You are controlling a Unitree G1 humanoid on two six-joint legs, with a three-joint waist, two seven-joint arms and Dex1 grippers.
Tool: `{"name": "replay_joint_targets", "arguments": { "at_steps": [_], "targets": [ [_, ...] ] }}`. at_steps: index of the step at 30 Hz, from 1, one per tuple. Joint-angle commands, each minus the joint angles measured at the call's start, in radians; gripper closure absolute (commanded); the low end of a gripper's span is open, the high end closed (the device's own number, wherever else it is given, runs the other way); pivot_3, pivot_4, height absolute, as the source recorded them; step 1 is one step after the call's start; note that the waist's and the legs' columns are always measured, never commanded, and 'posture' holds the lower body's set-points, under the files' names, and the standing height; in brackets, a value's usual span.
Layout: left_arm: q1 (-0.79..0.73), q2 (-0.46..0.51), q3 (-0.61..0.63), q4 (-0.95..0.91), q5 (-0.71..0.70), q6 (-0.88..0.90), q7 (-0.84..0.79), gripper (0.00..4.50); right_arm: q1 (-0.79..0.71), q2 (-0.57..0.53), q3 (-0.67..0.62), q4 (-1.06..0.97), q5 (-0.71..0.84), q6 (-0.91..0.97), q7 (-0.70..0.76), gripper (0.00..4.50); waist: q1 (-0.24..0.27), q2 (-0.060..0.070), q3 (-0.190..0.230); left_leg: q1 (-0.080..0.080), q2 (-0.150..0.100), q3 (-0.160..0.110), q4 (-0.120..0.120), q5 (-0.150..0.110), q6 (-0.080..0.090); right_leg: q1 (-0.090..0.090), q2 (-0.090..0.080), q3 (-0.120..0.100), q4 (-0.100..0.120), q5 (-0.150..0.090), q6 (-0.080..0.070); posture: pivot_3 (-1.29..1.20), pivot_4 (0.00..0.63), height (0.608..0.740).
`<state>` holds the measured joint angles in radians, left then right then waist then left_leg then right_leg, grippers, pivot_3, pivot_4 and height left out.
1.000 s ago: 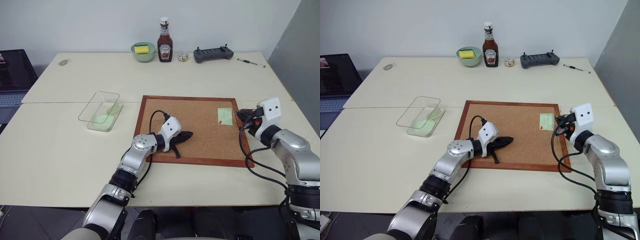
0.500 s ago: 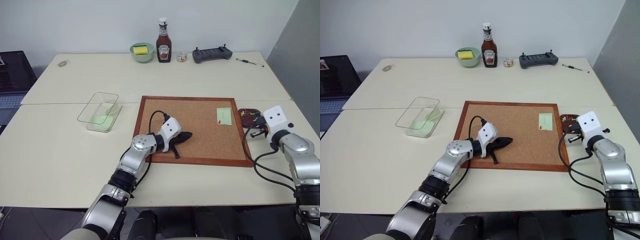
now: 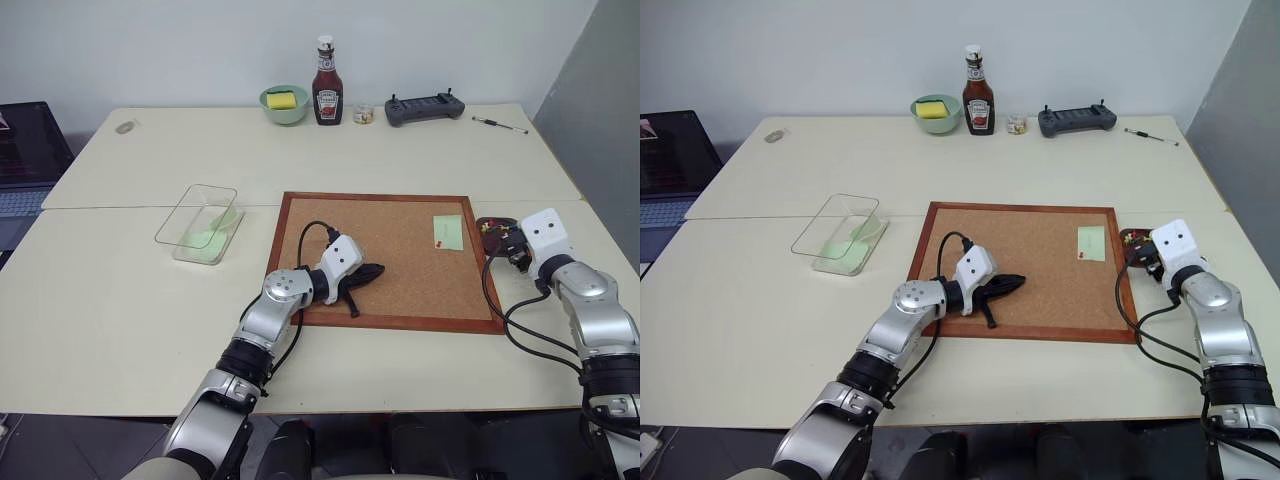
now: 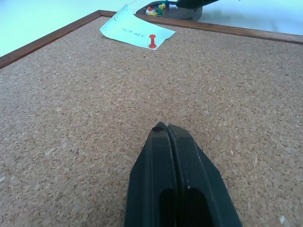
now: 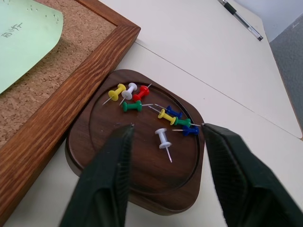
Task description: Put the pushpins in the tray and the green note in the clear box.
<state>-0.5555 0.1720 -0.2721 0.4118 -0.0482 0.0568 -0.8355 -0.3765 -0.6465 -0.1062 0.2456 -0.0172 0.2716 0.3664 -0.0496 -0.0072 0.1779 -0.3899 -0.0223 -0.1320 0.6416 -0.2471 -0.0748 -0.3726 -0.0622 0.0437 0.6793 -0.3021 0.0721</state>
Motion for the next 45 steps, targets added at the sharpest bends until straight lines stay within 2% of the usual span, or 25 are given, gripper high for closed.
{"name": "replay_joint_targets", "arguments": {
  "at_steps": [1, 2, 10, 19, 22, 28, 38, 45],
  "targets": [
    [0.031, 0.000, -0.025, 0.025, 0.021, 0.017, 0.000, 4.50, 0.013, 0.015, -0.061, -0.142, 0.102, 0.019, 0.064, 1.06, 0.000, 0.000, 0.000, 0.000, 0.000, 0.000, 0.000, 0.000, 0.000, 0.000, 0.000, 0.000, 0.000, 0.000, 0.000, 0.00, 0.150, 0.740],
    [0.031, 0.001, -0.024, 0.027, 0.021, 0.016, 0.000, 4.50, 0.025, 0.021, -0.058, -0.182, 0.131, 0.032, 0.094, 0.90, 0.000, 0.000, 0.000, 0.000, 0.000, 0.000, 0.000, 0.000, 0.000, 0.000, 0.000, 0.000, 0.000, 0.000, 0.000, 0.00, 0.150, 0.740],
    [0.025, -0.002, -0.023, 0.036, 0.021, 0.012, -0.002, 4.50, 0.084, 0.096, -0.007, -0.359, 0.283, 0.159, 0.216, 0.90, 0.000, 0.000, 0.000, 0.000, 0.000, -0.001, 0.000, 0.000, 0.000, 0.001, 0.000, -0.001, 0.000, 0.000, 0.000, 0.00, 0.150, 0.740],
    [0.026, 0.002, -0.022, 0.032, 0.023, 0.015, 0.000, 4.50, -0.019, 0.165, 0.073, -0.194, 0.234, 0.134, 0.193, 0.90, 0.000, 0.000, 0.000, 0.000, 0.000, -0.001, 0.000, 0.000, 0.000, 0.000, 0.000, -0.001, 0.000, 0.000, 0.000, 0.00, 0.150, 0.740],
    [0.027, 0.002, -0.022, 0.029, 0.024, 0.017, 0.002, 4.50, -0.047, 0.174, 0.083, -0.129, 0.213, 0.105, 0.195, 1.33, 0.000, 0.000, 0.000, 0.000, 0.000, -0.001, 0.000, 0.000, 0.000, 0.000, 0.000, -0.001, 0.000, 0.000, 0.000, 0.00, 0.150, 0.740],
    [0.031, 0.002, -0.022, 0.022, 0.024, 0.020, 0.005, 4.50, -0.067, 0.174, 0.068, -0.060, 0.208, 0.090, 0.201, 2.55, 0.000, 0.000, 0.000, 0.000, 0.000, -0.001, 0.000, 0.000, 0.000, 0.000, 0.000, -0.001, 0.000, 0.000, 0.000, 0.00, 0.150, 0.740],
    [0.034, 0.002, -0.024, 0.018, 0.022, 0.022, 0.006, 4.50, -0.055, 0.174, 0.049, -0.059, 0.217, 0.094, 0.201, 4.38, -0.001, 0.000, 0.000, 0.000, 0.000, -0.001, 0.000, 0.000, 0.000, 0.000, 0.000, -0.001, 0.000, 0.000, 0.000, 0.00, 0.150, 0.740],
    [0.036, 0.002, -0.022, 0.018, 0.018, 0.025, 0.005, 4.50, -0.051, 0.173, 0.023, -0.098, 0.239, 0.085, 0.211, 4.45, 0.000, 0.000, 0.000, 0.000, 0.000, -0.001, 0.000, 0.000, 0.000, 0.000, 0.000, -0.001, 0.000, 0.000, 0.000, 0.00, 0.150, 0.740]
  ]
}}
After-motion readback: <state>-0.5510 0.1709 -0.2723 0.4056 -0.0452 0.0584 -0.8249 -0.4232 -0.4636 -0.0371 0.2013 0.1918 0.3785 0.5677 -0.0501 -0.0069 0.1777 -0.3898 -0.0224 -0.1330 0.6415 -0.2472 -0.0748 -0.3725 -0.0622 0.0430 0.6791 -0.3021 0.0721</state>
